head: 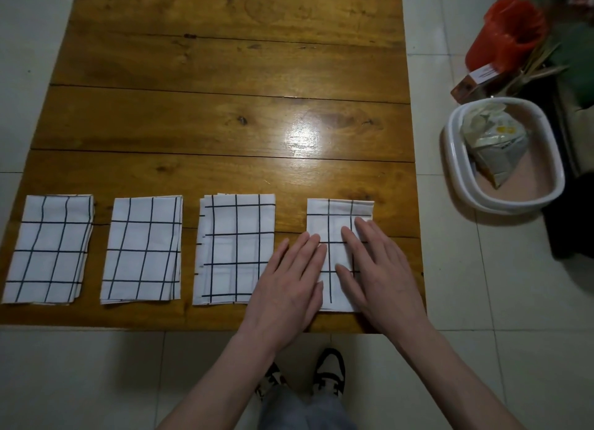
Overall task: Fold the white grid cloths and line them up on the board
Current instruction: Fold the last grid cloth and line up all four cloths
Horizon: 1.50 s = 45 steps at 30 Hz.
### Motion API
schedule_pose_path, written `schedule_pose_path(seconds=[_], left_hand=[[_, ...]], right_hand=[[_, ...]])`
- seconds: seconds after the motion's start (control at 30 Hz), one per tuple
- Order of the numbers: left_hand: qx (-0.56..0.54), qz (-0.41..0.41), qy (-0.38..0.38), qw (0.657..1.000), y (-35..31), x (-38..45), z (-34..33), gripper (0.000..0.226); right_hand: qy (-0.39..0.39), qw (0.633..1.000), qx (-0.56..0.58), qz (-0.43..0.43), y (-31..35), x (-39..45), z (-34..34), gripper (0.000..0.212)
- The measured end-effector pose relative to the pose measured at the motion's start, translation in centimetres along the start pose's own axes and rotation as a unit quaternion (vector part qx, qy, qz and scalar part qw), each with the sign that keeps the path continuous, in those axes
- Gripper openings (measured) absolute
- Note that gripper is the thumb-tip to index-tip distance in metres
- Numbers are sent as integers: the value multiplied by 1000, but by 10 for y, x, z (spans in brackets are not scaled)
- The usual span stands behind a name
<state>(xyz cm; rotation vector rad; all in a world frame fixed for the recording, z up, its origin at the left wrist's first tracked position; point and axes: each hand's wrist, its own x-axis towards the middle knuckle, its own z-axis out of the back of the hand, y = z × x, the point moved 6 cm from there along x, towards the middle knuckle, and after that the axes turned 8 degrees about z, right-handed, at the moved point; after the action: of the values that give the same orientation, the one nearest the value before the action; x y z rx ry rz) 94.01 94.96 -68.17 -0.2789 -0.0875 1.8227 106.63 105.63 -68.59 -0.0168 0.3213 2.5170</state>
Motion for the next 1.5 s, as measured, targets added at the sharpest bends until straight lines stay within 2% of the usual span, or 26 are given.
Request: schedule_pose_path(seconds=[0.17,0.5,0.7,0.8,0.93,1.03,1.17,1.5], left_hand=[[-40,12,-11,999,10,0,6,58],[-33,18,-28,999,4,-5,7,60],[-66,23,-28,997,6,-3,10,59],[-99,55,-51,992,13,-6,17,54],[-95,158,-108,977,35,-15,31,51],[-72,216,-104,968,50,-22,28,51],[-42,217,-79,972,55,-27,18,55],[-32,223,-89,970,48,-26,19,52]], right_hand=[[4,1000,9,-11,8,4,-2,63],[6,1000,4,-20,11,1,-1,62],[6,1000,6,-25,11,3,3,63],[5,1000,2,-31,14,5,7,65],[-12,999,-13,-31,20,9,16,65],[-20,1000,-9,-10,29,14,17,66],[6,1000,2,15,35,19,8,64],[24,1000,8,14,36,18,4,61]])
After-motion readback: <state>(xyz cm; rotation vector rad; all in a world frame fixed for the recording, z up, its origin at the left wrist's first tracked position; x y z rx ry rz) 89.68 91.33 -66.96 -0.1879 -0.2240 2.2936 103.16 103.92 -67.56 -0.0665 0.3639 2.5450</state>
